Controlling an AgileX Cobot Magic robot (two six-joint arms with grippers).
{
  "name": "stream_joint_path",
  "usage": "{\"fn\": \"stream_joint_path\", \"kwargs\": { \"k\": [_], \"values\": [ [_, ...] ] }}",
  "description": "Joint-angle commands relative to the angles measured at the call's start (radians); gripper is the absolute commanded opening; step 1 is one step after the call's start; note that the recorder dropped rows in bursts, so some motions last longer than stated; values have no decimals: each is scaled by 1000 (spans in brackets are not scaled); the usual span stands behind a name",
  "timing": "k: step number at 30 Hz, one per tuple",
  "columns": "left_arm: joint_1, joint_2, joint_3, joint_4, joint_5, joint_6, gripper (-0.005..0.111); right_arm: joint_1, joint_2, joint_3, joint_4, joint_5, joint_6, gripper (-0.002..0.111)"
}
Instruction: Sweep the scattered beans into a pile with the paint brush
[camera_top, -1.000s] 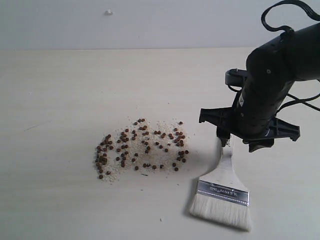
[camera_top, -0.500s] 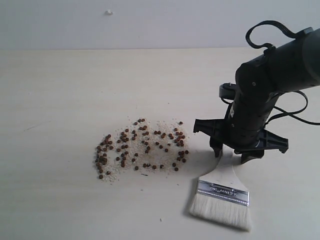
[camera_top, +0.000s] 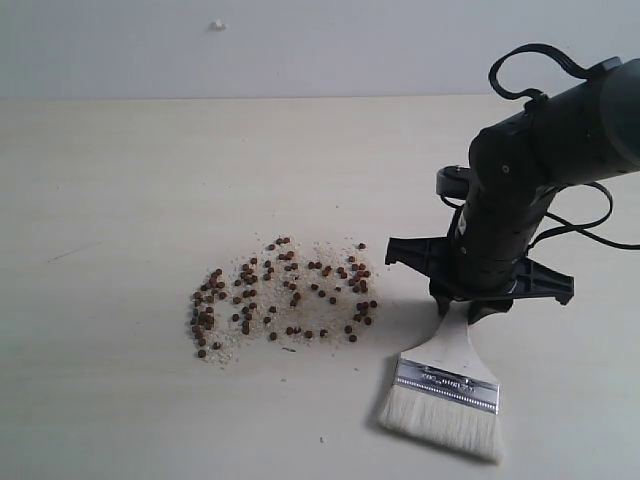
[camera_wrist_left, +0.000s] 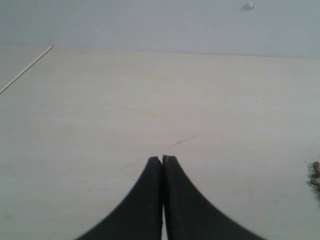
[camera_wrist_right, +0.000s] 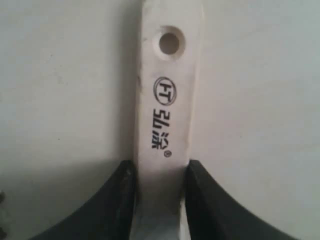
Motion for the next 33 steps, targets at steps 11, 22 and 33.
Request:
{"fn": "stream_joint_path", "kwargs": {
  "k": [11,22,33],
  "values": [
    [-5,-8,2,5,-4,-9,0,-3,-28,-6,-29,-69,-89,0],
    [-5,-8,2,5,-4,-9,0,-3,-160,-6,-45,-57,-173,0],
    [-5,-8,2,5,-4,-9,0,-3,-302,-6,-92,-88,-246,0]
  ]
}}
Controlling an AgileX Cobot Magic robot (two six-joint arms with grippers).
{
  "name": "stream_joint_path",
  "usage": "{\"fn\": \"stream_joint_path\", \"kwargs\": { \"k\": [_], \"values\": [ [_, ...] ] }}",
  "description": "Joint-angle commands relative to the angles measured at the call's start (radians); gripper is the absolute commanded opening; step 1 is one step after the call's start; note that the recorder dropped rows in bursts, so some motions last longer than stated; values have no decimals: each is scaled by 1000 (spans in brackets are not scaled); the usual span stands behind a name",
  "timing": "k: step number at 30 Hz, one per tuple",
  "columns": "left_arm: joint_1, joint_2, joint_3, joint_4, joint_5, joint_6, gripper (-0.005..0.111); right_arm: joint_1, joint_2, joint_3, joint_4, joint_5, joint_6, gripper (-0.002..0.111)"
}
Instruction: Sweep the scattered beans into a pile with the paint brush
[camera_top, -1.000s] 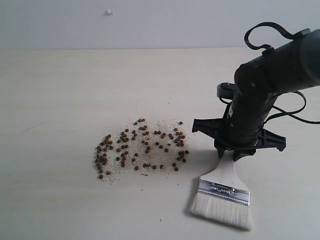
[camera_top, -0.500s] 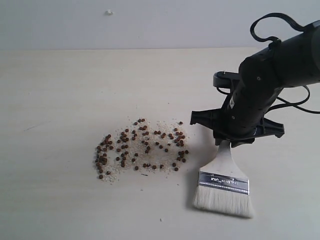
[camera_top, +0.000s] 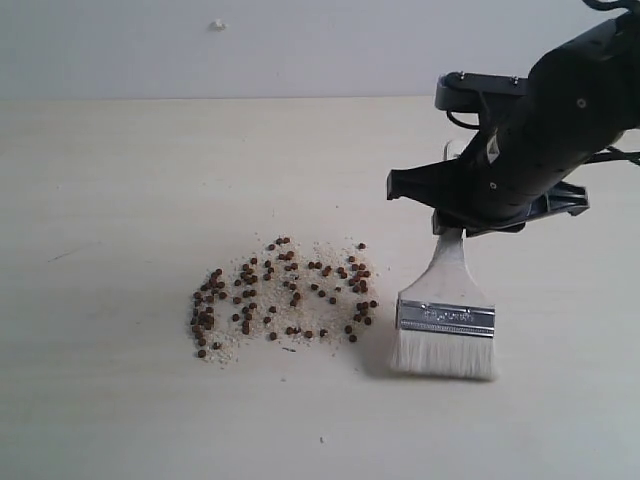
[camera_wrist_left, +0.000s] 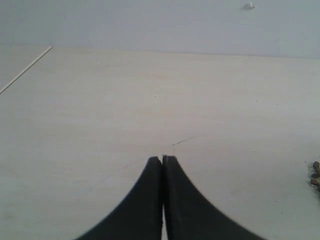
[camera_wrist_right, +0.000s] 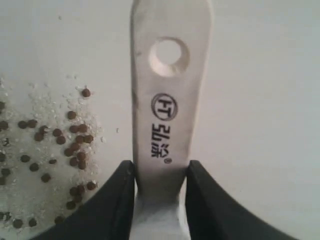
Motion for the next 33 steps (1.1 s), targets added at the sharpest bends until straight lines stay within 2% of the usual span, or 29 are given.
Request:
{"fn": "stream_joint_path", "kwargs": {
  "k": [1,10,15,19,21,23,27,33],
  "values": [
    [-5,-8,2,5,-4,-9,0,-3,-66,-6,-29,-33,-53,0],
    [-5,-8,2,5,-4,-9,0,-3,-202,-6,-33,-28,-157,0],
    [-5,-8,2,47,-16,89,0,-3,-281,-6,-33,-28,-203,0],
    [-5,-8,2,52,-18,94,0,-3,-336,-6,-35,-28,-273,0],
    [-5,-8,2,68,-60,92,0,-3,-363,-6,-35,-15,-313,0],
    [-5,-8,2,46,-159,69,0,-3,-384,-6,-15,-1,-361,0],
    [-5,-8,2,-47,-389,-134,0,-3,-424,-6,59,10,-471,0],
    [-5,-8,2,-31,-616,-592,0,-3,-467,-6,88,12,-479,0]
  ]
}}
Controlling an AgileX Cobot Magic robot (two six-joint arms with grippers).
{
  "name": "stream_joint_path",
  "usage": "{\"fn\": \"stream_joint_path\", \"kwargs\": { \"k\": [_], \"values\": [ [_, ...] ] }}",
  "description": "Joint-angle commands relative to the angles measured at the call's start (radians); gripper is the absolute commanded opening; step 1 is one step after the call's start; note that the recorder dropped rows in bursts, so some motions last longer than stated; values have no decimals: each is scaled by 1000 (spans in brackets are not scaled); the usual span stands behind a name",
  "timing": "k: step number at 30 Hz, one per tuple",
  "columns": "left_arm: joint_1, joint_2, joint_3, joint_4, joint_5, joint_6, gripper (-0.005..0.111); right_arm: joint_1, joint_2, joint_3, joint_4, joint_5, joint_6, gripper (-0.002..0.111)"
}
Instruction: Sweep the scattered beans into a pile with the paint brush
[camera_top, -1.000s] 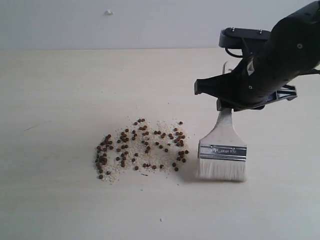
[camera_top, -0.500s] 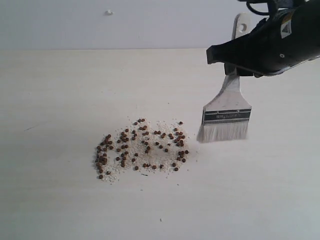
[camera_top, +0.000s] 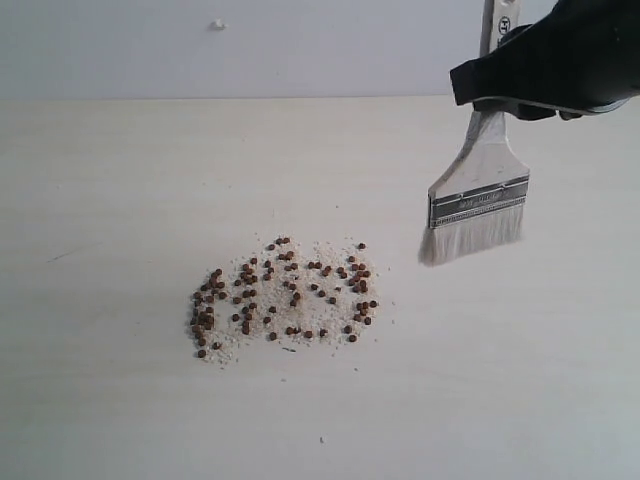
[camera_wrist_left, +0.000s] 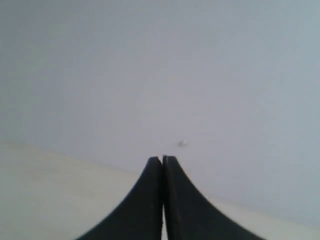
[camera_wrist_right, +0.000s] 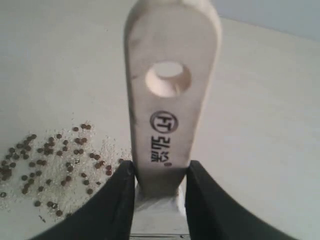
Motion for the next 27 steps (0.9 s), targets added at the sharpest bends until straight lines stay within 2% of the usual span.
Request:
{"fn": "stream_joint_path", "kwargs": {
  "k": [1,5,7,9,12,15,17,20,22,24,27],
  "values": [
    [-5,-8,0,6,-171,-366,0,-3,-36,-6,15,-3,-19,0],
    [-5,-8,0,14,-292,-393,0,-3,-47,-6,15,3,-19,0],
    [-5,-5,0,28,-417,-355,0,-3,-50,-6,15,-5,-28,0],
    [-5,15,-31,103,-456,-357,0,-3,-49,-6,15,-23,-28,0],
    [-5,102,-154,274,-379,-411,0,-3,-49,-18,19,-37,-28,0],
    [-5,267,-286,581,-347,-513,1,-3,-49,-48,19,-37,-28,0],
    [-5,395,-358,859,-410,-649,8,-3,-49,-74,27,-37,-26,0],
    [-5,580,-428,1083,-583,-730,21,-3,-49,-110,69,-37,-26,0],
    [-5,695,-448,1098,-685,-713,29,-3,-49,-127,102,-37,-26,0],
    [-5,813,-459,1096,-766,-629,37,-3,-49,-138,107,-33,-26,0],
    [-12,957,-459,1083,-876,-456,56,-3,-49,-143,107,-30,-26,0]
  ]
}}
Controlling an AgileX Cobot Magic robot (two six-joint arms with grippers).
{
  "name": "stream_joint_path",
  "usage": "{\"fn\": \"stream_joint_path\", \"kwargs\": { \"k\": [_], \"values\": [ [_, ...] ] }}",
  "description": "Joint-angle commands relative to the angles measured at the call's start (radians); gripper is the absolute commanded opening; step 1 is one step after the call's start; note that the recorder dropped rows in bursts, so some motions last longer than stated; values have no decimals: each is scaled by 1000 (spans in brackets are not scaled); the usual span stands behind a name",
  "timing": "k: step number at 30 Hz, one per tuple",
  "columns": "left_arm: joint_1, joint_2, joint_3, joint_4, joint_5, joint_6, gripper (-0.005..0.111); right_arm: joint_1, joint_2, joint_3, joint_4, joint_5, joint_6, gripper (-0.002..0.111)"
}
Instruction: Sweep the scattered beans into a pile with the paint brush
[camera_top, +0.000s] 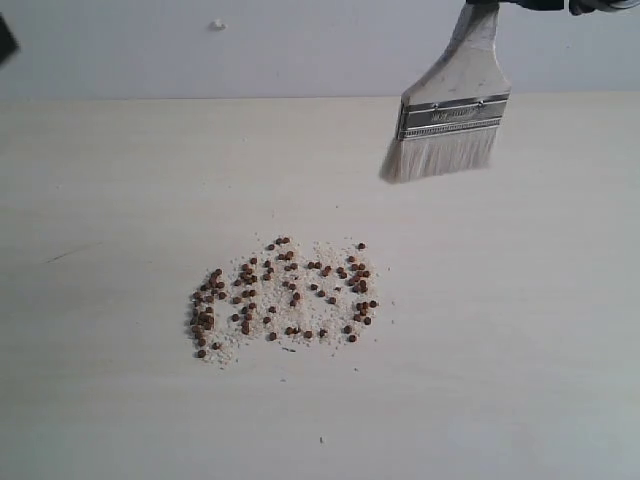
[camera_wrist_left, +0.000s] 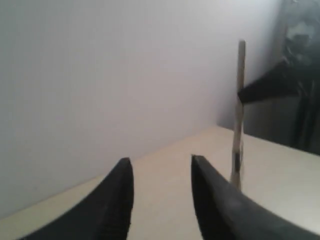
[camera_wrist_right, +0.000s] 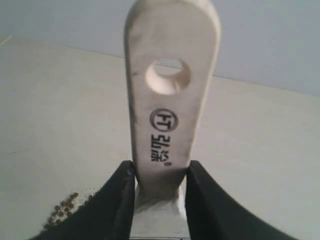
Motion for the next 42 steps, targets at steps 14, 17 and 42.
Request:
{"fn": "stream_joint_path", "kwargs": {
  "k": [14,17,42],
  "values": [
    [-564,625,-252,-494,140,672,75,-3,70,-14,80,-11,-30,0],
    [-613,758,-372,-504,140,660,75,-3,70,-14,82,-12,-30,0],
    [-735,964,-614,-425,306,547,0,-3,65,-16,74,41,-83,7]
  ]
}}
